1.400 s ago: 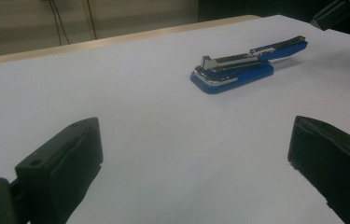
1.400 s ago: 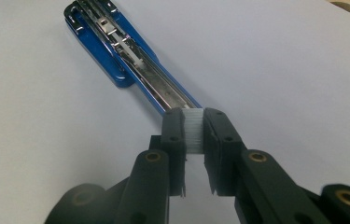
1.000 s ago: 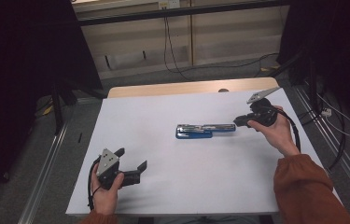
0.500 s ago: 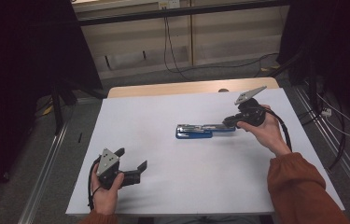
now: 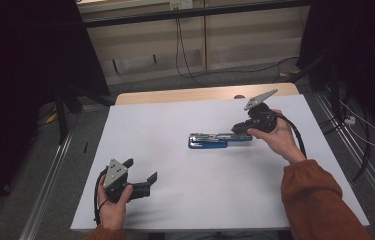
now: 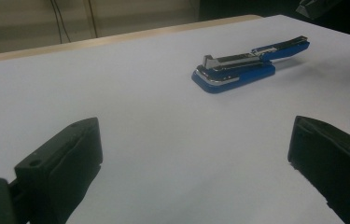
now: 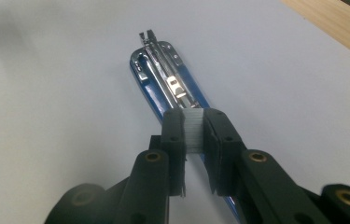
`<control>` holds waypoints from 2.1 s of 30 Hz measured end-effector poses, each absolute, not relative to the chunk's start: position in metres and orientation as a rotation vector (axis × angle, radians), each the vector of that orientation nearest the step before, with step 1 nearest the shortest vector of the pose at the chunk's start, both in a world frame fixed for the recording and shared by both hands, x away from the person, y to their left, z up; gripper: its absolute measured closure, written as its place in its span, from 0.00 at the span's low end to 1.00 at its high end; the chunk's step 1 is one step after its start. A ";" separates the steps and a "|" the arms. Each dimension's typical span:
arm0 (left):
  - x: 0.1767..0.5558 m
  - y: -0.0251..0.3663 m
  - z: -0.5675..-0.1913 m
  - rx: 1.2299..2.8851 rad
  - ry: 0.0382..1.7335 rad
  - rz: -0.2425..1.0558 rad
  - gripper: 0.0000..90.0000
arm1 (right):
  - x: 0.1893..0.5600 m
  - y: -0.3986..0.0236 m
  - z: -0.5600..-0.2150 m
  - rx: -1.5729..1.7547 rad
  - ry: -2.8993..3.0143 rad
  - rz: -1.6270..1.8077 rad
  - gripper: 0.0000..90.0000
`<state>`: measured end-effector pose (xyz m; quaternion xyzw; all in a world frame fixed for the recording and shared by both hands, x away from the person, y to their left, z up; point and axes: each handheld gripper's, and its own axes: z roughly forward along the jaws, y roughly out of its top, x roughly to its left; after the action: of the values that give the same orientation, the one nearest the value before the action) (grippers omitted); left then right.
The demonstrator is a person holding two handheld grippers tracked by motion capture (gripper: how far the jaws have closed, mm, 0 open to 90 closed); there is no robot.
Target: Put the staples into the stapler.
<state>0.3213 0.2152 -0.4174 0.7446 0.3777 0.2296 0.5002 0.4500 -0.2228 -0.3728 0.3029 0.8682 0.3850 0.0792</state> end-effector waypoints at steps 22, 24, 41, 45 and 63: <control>0.319 0.214 -0.415 1.806 0.894 0.567 0.04 | 0.462 -0.187 -0.375 0.832 2.639 1.145 0.88; 0.319 0.214 -0.415 1.808 0.889 0.566 0.04 | 0.462 -0.185 -0.376 0.835 2.639 1.148 0.88; 0.321 0.213 -0.417 1.810 0.895 0.549 0.04 | 0.470 -0.157 -0.375 0.753 2.673 1.117 0.88; 0.321 0.213 -0.417 1.809 0.891 0.546 0.04 | 0.475 -0.153 -0.376 0.756 2.679 1.117 0.88; 0.320 0.213 -0.417 1.815 0.884 0.548 0.04 | 0.488 -0.132 -0.381 0.748 2.692 1.081 0.88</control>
<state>0.3201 0.2126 -0.4167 0.7509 0.3655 0.2268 0.5011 0.4882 -0.1321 -0.3807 0.2490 0.8963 0.3597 0.0727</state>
